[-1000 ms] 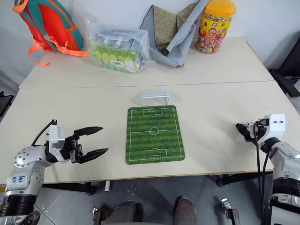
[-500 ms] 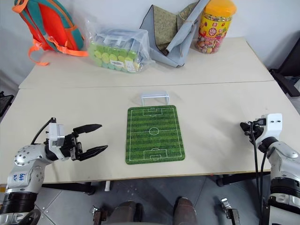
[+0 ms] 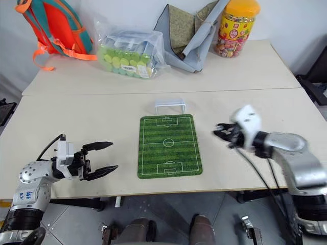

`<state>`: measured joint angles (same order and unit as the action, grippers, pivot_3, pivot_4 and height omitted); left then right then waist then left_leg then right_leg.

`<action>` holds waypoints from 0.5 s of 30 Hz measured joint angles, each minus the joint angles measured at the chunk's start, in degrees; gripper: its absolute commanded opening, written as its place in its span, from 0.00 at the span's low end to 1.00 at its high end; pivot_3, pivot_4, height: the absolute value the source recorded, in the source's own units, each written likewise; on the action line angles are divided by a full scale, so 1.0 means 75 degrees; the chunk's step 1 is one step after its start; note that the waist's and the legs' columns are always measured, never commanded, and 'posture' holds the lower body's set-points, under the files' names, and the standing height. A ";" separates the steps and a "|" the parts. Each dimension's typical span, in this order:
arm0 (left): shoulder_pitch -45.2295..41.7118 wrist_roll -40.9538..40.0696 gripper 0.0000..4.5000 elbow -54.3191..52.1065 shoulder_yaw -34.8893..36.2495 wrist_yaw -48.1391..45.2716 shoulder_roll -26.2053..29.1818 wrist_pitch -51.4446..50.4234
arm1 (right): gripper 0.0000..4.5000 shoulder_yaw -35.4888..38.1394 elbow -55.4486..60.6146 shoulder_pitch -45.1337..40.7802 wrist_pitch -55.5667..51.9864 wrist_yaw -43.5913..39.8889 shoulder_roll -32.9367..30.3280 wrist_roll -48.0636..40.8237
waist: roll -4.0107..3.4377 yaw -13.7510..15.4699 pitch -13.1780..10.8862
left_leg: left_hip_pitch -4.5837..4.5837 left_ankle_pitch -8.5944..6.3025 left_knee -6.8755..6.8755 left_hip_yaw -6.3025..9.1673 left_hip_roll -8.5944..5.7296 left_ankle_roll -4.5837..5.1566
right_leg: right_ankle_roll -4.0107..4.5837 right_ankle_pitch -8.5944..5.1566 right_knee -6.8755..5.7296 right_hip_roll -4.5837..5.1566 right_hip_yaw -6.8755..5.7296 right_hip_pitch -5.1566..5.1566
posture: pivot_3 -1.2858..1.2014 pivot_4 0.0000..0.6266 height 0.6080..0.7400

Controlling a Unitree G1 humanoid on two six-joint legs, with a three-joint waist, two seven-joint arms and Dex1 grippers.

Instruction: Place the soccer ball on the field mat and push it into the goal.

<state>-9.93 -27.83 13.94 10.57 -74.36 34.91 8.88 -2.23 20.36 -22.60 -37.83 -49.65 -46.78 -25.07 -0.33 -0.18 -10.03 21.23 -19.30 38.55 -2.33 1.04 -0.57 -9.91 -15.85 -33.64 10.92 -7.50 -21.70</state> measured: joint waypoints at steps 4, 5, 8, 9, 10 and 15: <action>-0.0133 -0.0040 1.00 0.0176 -0.0041 -0.0426 -0.0044 0.0274 | 0.19 -0.0863 0.0486 -0.0557 -0.0376 -0.0350 0.0222 -0.0176 | 0.0015 0.0056 -0.0005 | 0.0014 -0.0013 0.0018 0.0005 -0.0005 0.0006 | 0.0000 0.0000 0.0005 0.0001 -0.0006 0.0002 | 0.52 0.24 1.00; -0.0144 -0.0054 1.00 0.0278 -0.0043 -0.0587 -0.0046 0.0361 | 0.19 -0.1017 0.0487 -0.0634 -0.0417 -0.0442 0.0259 -0.0173 | 0.0017 0.0061 -0.0006 | 0.0015 -0.0018 0.0021 0.0005 -0.0004 0.0007 | 0.0000 0.0000 0.0006 0.0000 -0.0008 0.0002 | 0.52 0.24 1.00; -0.0190 -0.0081 1.00 0.0408 -0.0063 -0.1000 -0.0043 0.0483 | 0.19 -0.1816 0.0515 -0.0931 -0.0461 -0.0816 0.0323 0.0008 | 0.0019 0.0012 -0.0007 | 0.0015 -0.0021 0.0018 0.0004 -0.0001 0.0005 | 0.0000 0.0000 0.0006 -0.0002 -0.0012 -0.0001 | 0.52 0.24 1.00; -0.0230 -0.0082 1.00 0.0448 -0.0070 -0.1155 -0.0029 0.0520 | 0.19 -0.2183 0.0527 -0.0985 -0.0440 -0.1042 0.0324 0.0111 | 0.0019 0.0002 -0.0008 | 0.0015 -0.0021 0.0017 0.0003 -0.0001 0.0004 | 0.0000 0.0000 0.0005 -0.0003 -0.0012 -0.0001 | 0.52 0.24 1.00; -0.0246 -0.0082 1.00 0.0495 -0.0071 -0.1278 -0.0005 0.0546 | 0.19 -0.2472 0.0520 -0.1003 -0.0413 -0.1204 0.0349 0.0198 | 0.0019 -0.0001 -0.0008 | 0.0015 -0.0021 0.0018 0.0002 -0.0001 0.0004 | 0.0000 0.0000 0.0005 -0.0003 -0.0012 -0.0002 | 0.52 0.24 1.00; -0.0240 -0.0079 1.00 0.0633 -0.0121 -0.1530 0.0008 0.0563 | 0.19 -0.3179 0.0112 -0.1288 -0.0094 -0.1503 0.0771 0.0656 | 0.0023 -0.0008 -0.0010 | 0.0015 -0.0021 0.0034 -0.0001 -0.0001 0.0004 | 0.0000 0.0000 -0.0002 -0.0003 -0.0009 -0.0001 | 0.52 0.24 1.00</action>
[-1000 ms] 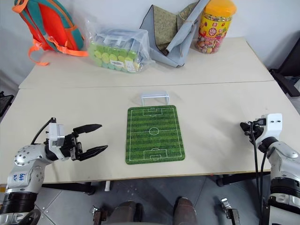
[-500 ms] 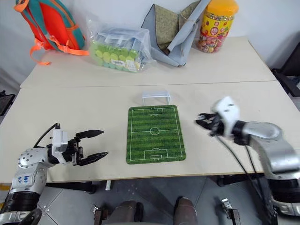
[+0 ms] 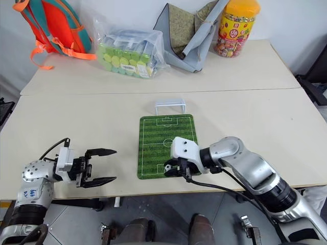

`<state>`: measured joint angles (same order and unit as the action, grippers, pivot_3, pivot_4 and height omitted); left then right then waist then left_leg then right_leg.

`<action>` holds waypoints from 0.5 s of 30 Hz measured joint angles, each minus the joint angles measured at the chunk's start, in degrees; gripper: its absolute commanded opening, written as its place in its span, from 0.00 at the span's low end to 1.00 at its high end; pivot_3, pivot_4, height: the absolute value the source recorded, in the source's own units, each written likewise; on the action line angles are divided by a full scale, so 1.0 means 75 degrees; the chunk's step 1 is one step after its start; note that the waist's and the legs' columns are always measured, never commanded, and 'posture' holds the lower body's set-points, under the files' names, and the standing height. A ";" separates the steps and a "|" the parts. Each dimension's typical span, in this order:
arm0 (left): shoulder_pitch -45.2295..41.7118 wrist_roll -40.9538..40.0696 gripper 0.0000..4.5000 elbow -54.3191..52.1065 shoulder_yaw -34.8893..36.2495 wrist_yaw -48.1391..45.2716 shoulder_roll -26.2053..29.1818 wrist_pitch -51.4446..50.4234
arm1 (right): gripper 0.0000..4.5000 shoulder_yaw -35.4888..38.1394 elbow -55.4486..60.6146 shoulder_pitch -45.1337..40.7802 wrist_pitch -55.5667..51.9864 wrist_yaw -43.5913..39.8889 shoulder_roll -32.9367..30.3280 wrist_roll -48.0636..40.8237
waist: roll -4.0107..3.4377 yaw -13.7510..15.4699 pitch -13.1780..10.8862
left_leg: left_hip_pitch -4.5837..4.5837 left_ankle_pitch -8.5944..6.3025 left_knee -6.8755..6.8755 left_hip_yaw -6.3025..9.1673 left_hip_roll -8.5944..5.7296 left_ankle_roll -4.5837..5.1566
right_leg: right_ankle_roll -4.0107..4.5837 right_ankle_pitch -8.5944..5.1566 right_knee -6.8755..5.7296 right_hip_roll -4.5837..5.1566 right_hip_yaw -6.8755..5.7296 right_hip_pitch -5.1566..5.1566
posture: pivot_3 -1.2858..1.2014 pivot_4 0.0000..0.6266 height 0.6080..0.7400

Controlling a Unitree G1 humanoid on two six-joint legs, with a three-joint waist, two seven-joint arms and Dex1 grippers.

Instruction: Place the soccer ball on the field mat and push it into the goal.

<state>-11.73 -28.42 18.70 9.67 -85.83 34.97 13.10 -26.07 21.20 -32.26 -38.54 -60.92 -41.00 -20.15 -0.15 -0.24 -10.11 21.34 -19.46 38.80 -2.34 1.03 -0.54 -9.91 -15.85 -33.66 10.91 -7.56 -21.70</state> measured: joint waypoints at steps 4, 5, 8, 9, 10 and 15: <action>0.0010 -0.0001 1.00 -0.0030 0.0004 0.0094 -0.0030 0.0000 | 0.19 -0.0300 -0.0638 -0.0269 0.0320 -0.0144 0.0342 0.0409 | 0.0000 -0.0005 0.0000 | 0.0000 -0.0001 0.0006 0.0000 0.0002 -0.0001 | 0.0000 0.0000 -0.0007 0.0000 0.0001 -0.0001 | 0.52 0.24 1.00; 0.0031 -0.0002 1.00 -0.0047 0.0005 0.0114 -0.0031 0.0000 | 0.19 -0.0363 -0.0761 -0.0301 0.0367 -0.0192 0.0386 0.0482 | 0.0000 -0.0005 0.0000 | 0.0000 -0.0001 0.0005 0.0001 0.0002 -0.0001 | 0.0000 0.0000 -0.0008 0.0000 0.0000 -0.0001 | 0.52 0.24 1.00; 0.0150 -0.0003 1.00 -0.0143 0.0006 0.0196 -0.0040 0.0000 | 0.19 -0.0403 -0.1014 -0.0313 0.0539 -0.0320 0.0505 0.0683 | 0.0001 0.0002 0.0000 | 0.0000 -0.0001 0.0005 0.0001 0.0002 -0.0001 | 0.0000 0.0000 -0.0008 0.0000 -0.0001 -0.0001 | 0.52 0.24 1.00; 0.0183 -0.0003 1.00 -0.0180 0.0011 0.0231 -0.0040 -0.0001 | 0.19 -0.0403 -0.1092 -0.0316 0.0632 -0.0376 0.0523 0.0768 | 0.0001 0.0007 0.0000 | 0.0000 -0.0001 0.0005 0.0002 0.0002 -0.0001 | 0.0000 0.0000 -0.0008 0.0000 -0.0001 -0.0001 | 0.52 0.24 1.00; 0.0209 -0.0003 1.00 -0.0239 0.0015 0.0269 -0.0040 -0.0001 | 0.19 -0.0411 -0.1146 -0.0316 0.0686 -0.0434 0.0545 0.0851 | 0.0001 0.0007 0.0000 | 0.0001 -0.0001 0.0006 0.0002 0.0001 -0.0001 | 0.0000 0.0000 -0.0008 0.0000 0.0000 -0.0001 | 0.52 0.24 1.00; 0.0268 -0.0005 1.00 -0.0338 0.0052 0.0463 -0.0041 -0.0001 | 0.19 -0.0461 -0.1571 -0.0317 0.0975 -0.0579 0.0731 0.1161 | 0.0001 -0.0005 0.0000 | 0.0000 -0.0001 0.0007 0.0001 0.0002 -0.0002 | 0.0000 0.0000 -0.0010 0.0000 0.0000 -0.0001 | 0.52 0.24 1.00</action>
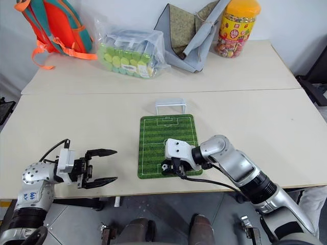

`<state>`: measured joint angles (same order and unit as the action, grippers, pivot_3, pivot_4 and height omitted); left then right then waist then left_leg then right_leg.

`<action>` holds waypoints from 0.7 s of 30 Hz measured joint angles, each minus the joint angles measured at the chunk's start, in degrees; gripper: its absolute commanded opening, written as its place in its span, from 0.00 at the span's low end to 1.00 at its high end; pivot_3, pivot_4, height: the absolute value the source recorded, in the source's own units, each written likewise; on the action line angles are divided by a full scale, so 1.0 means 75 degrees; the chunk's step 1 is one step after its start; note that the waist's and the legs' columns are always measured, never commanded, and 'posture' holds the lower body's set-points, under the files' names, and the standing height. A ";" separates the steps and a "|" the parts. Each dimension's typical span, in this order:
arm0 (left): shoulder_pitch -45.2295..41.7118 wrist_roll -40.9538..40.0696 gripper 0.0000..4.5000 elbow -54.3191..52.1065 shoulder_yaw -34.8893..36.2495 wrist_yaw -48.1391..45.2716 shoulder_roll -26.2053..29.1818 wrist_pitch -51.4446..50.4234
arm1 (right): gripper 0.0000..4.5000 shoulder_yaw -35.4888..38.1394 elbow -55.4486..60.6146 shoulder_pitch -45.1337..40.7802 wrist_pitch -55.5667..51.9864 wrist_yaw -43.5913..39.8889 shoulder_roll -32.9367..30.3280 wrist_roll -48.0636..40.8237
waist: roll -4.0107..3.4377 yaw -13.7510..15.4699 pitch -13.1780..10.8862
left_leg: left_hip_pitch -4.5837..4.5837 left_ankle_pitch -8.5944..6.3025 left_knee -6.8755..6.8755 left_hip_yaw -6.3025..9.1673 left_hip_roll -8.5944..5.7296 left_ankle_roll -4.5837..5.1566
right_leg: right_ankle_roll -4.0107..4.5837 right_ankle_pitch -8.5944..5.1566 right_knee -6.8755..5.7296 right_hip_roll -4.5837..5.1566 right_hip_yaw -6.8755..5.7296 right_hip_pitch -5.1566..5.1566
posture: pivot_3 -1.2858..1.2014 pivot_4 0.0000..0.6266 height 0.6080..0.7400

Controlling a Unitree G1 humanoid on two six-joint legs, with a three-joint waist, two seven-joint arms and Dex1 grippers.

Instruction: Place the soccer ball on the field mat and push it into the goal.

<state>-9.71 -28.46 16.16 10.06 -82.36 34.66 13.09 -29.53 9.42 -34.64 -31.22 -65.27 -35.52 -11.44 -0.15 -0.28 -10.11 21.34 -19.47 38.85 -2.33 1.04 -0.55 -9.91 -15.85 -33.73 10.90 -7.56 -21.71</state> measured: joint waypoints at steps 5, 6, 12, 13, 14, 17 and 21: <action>0.0035 -0.0002 1.00 -0.0025 0.0018 0.0105 0.0000 -0.0001 | 0.19 0.0001 -0.0071 0.0005 0.0280 -0.0132 0.0002 0.0175 | 0.0000 0.0001 0.0000 | -0.0001 0.0000 0.0000 0.0000 0.0000 0.0000 | 0.0000 0.0000 -0.0001 0.0000 0.0000 0.0000 | 0.52 0.24 1.00; 0.0037 -0.0002 1.00 -0.0025 0.0018 0.0129 0.0000 -0.0001 | 0.26 0.0001 -0.0081 0.0008 0.0305 -0.0139 0.0003 0.0184 | 0.0000 0.0001 0.0000 | -0.0001 0.0000 0.0000 0.0000 0.0000 0.0000 | 0.0000 0.0000 -0.0001 0.0000 0.0000 0.0000 | 0.52 0.24 1.00; 0.0027 -0.0002 1.00 -0.0028 0.0018 0.0223 -0.0014 -0.0001 | 0.64 0.0008 -0.0088 0.0072 0.0442 -0.0224 0.0025 0.0187 | 0.0000 0.0001 0.0000 | -0.0001 0.0000 0.0002 0.0000 0.0000 0.0000 | 0.0000 0.0000 -0.0002 0.0000 0.0001 0.0000 | 0.52 0.24 1.00; 0.0013 -0.0001 1.00 -0.0028 0.0017 0.0227 -0.0019 -0.0001 | 0.64 0.0022 -0.0088 0.0080 0.0441 -0.0224 0.0029 0.0175 | 0.0000 0.0001 0.0000 | -0.0001 0.0000 0.0004 0.0000 0.0000 0.0000 | 0.0000 0.0000 -0.0003 0.0000 0.0001 0.0000 | 0.52 0.24 1.00; -0.0012 -0.0001 1.00 -0.0028 0.0017 0.0233 -0.0028 -0.0001 | 0.64 0.0044 -0.0087 0.0082 0.0435 -0.0222 0.0031 0.0170 | 0.0000 0.0001 0.0000 | -0.0001 0.0000 0.0005 0.0000 0.0000 0.0000 | 0.0000 0.0000 -0.0003 0.0000 0.0001 0.0000 | 0.52 0.24 1.00; -0.0095 -0.0001 1.00 -0.0026 0.0017 0.0283 -0.0050 -0.0001 | 0.64 0.0146 -0.0087 0.0080 0.0388 -0.0191 0.0034 0.0170 | 0.0000 0.0002 0.0000 | -0.0001 0.0000 0.0005 0.0000 0.0001 -0.0001 | 0.0000 0.0000 -0.0004 0.0000 0.0001 0.0000 | 0.52 0.24 1.00; -0.0179 0.0000 1.00 -0.0010 0.0016 0.0314 -0.0104 -0.0001 | 0.64 0.0170 -0.0086 0.0018 0.0302 -0.0135 0.0102 0.0167 | 0.0000 0.0002 0.0000 | -0.0001 -0.0001 0.0004 -0.0001 0.0001 -0.0001 | 0.0000 0.0000 -0.0003 0.0000 0.0001 0.0000 | 0.52 0.24 1.00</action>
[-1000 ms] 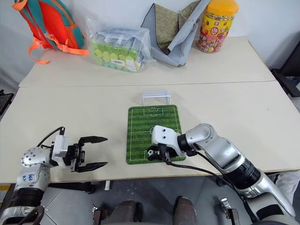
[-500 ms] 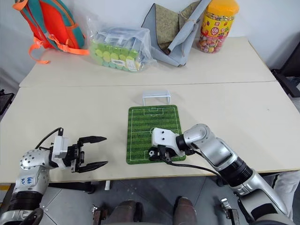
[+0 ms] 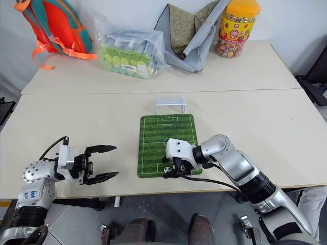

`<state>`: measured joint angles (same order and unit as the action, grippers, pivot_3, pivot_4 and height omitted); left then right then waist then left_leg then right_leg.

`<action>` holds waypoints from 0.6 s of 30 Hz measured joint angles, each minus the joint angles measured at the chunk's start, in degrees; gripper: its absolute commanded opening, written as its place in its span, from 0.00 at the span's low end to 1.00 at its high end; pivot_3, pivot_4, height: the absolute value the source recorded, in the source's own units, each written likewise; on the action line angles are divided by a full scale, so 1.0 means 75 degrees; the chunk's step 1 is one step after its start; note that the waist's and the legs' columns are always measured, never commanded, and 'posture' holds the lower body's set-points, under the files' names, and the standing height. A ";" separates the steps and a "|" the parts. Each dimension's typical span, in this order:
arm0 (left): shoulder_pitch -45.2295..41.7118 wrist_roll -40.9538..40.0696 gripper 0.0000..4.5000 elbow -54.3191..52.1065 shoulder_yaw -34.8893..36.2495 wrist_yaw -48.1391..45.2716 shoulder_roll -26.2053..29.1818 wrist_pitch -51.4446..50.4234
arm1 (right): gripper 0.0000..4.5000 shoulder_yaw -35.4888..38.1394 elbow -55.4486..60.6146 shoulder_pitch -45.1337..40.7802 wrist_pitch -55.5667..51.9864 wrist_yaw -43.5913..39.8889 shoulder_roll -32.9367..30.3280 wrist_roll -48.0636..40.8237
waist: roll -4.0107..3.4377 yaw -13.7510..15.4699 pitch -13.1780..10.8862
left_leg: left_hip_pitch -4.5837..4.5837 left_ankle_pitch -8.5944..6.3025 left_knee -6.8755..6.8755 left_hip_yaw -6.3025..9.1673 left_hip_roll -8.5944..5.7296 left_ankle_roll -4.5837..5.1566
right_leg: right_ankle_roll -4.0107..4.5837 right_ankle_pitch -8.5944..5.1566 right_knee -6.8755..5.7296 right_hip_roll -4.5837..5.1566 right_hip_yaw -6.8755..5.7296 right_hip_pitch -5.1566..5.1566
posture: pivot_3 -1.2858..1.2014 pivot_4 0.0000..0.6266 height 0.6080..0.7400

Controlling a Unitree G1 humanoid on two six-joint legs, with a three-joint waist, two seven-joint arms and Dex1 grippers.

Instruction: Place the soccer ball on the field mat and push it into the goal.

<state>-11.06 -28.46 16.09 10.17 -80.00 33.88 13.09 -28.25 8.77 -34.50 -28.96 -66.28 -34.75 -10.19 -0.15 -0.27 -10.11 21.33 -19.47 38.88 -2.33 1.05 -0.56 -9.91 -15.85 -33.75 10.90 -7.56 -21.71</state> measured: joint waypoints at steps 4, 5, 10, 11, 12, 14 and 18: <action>-0.0068 0.0001 1.00 0.0020 -0.0014 0.0020 -0.0060 0.0000 | 0.64 0.0234 0.0083 -0.0116 -0.0097 -0.0011 0.0005 -0.0061 | 0.0000 0.0001 0.0000 | 0.0000 0.0000 0.0000 0.0000 0.0000 0.0000 | 0.0000 0.0000 0.0000 0.0000 0.0000 0.0000 | 0.52 0.24 1.00; -0.0100 0.0002 1.00 0.0023 -0.0014 0.0021 -0.0064 0.0000 | 0.64 0.0306 0.0244 -0.0155 -0.0203 -0.0051 -0.0043 -0.0110 | 0.0000 0.0002 0.0000 | 0.0000 0.0000 -0.0001 0.0001 0.0000 0.0000 | 0.0000 0.0000 0.0001 0.0000 0.0000 0.0000 | 0.52 0.24 1.00; -0.0138 0.0002 1.00 0.0048 -0.0016 0.0021 -0.0077 0.0001 | 0.64 0.0618 0.1092 -0.0197 -0.0695 -0.0181 -0.0189 -0.0517 | 0.0000 0.0006 0.0000 | 0.0000 -0.0001 -0.0002 0.0002 0.0001 -0.0001 | 0.0000 0.0000 0.0002 -0.0001 -0.0001 0.0000 | 0.52 0.24 1.00; -0.0145 0.0002 1.00 0.0050 -0.0017 0.0021 -0.0090 0.0001 | 0.64 0.0714 0.1301 -0.0197 -0.0859 -0.0187 -0.0246 -0.0635 | 0.0000 0.0009 0.0000 | 0.0001 -0.0001 -0.0001 0.0002 0.0001 -0.0001 | 0.0000 0.0000 0.0002 -0.0001 -0.0001 0.0000 | 0.52 0.24 1.00; -0.0146 0.0002 1.00 0.0050 -0.0017 0.0020 -0.0103 0.0001 | 0.64 0.0839 0.1505 -0.0196 -0.0999 -0.0171 -0.0304 -0.0744 | 0.0001 0.0014 0.0000 | 0.0001 -0.0002 -0.0001 0.0002 0.0001 -0.0001 | 0.0000 0.0000 0.0002 -0.0001 0.0000 0.0000 | 0.52 0.24 1.00; -0.0146 0.0002 1.00 0.0051 -0.0017 0.0015 -0.0123 0.0001 | 0.60 0.1146 0.1878 -0.0203 -0.1194 -0.0120 -0.0451 -0.0935 | 0.0001 0.0017 -0.0001 | 0.0001 -0.0002 -0.0001 0.0004 0.0001 -0.0002 | 0.0000 0.0000 0.0003 -0.0001 -0.0001 0.0000 | 0.52 0.24 1.00; -0.0170 0.0001 1.00 0.0064 -0.0023 -0.0072 -0.0147 0.0003 | 0.35 0.1657 0.2773 0.0490 -0.1522 -0.0114 -0.1043 -0.1410 | 0.0004 0.0047 -0.0002 | 0.0004 -0.0008 -0.0005 0.0007 0.0001 -0.0001 | 0.0000 0.0000 0.0010 -0.0001 -0.0004 0.0001 | 0.52 0.24 1.00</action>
<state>-12.34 -28.45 16.57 10.00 -80.54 32.78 13.11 -15.82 29.57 -30.83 -40.37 -67.14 -42.58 -20.77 -0.12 0.08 -10.13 21.36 -19.53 38.85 -2.28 1.06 -0.57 -9.91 -15.85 -33.68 10.90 -7.59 -21.71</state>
